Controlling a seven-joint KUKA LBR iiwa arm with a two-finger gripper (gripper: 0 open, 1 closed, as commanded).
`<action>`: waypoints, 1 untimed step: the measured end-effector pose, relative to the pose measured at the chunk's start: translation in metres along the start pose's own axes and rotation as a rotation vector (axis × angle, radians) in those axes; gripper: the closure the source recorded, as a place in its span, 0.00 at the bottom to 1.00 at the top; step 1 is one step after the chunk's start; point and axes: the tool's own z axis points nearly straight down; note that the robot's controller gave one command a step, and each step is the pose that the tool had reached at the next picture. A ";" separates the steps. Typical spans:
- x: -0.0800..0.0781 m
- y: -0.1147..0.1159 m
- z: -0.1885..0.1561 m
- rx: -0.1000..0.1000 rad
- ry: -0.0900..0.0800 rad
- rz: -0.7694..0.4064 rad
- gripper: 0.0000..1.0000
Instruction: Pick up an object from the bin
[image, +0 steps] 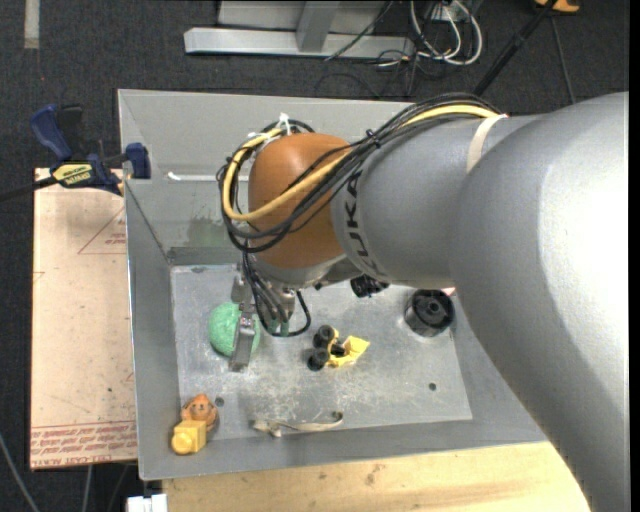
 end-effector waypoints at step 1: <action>-0.042 -0.005 0.040 -0.006 -0.009 0.150 1.00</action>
Offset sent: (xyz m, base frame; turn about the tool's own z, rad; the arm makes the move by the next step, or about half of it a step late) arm 0.0000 0.0000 0.0000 0.0000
